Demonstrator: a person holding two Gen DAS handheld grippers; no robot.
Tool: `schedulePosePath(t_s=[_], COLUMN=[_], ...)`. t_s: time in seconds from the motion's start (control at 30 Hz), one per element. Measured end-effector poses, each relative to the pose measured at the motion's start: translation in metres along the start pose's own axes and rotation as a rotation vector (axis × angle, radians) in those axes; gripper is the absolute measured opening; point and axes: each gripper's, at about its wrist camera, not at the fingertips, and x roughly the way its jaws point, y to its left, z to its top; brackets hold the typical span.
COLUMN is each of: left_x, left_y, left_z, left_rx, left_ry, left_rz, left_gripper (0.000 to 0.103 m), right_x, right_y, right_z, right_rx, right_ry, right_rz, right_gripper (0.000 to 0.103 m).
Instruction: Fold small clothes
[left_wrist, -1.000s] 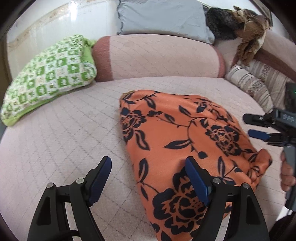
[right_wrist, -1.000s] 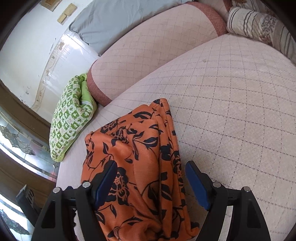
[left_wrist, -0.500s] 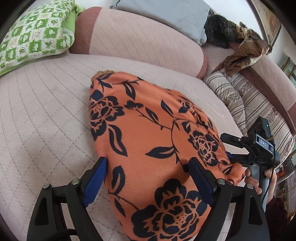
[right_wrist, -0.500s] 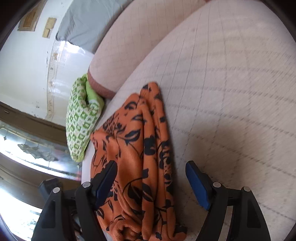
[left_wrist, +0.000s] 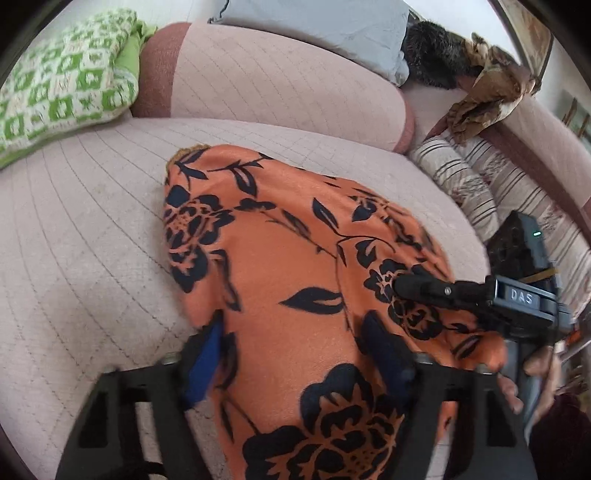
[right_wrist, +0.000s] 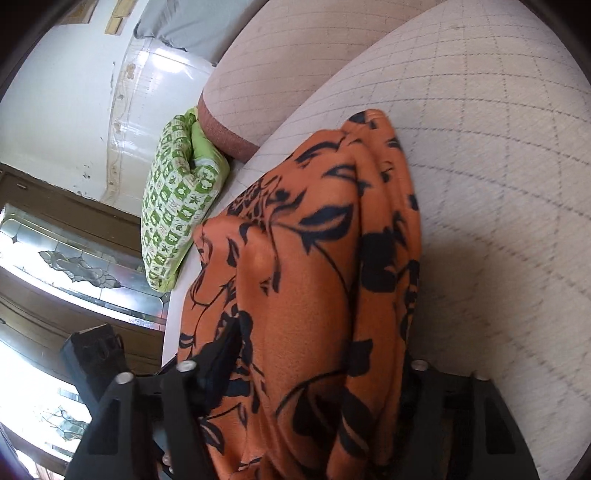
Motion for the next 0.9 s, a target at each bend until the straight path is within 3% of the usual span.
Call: schedulePosePath(t_s=[0.07, 0.13, 0.33, 0.6, 0.9], left_x=[-0.003, -0.006, -0.025, -0.074, -0.107], left_y=[-0.001, -0.001, -0.007, -0.005, 0.01], left_z=[0.001, 0.002, 0.002, -0.003, -0.024], left_rx=[0.0, -0.005, 0.03, 0.053, 0.037], left_ry=[-0.009, -0.019, -0.062, -0.147, -0.154], left_rz=[0.004, 0.011, 0.056, 0.135, 0.183], left_gripper=[0.053, 0.044, 0.033, 0.033, 0.033], right_x=[0.001, -0.002, -0.012, -0.014, -0.004], right_y=[0.01, 0.018, 0.043, 0.073, 0.103], right_z=[-0.004, -0.006, -0.011, -0.024, -0.047], right_rx=[-0.047, -0.067, -0.144, -0.19, -0.228], right_ry=[-0.011, -0.03, -0.083, -0.092, -0.06], right_rz=[-0.042, -0.046, -0.055, -0.001, 0.038], right_gripper=[0.051, 0.047, 0.044, 0.043, 0.043])
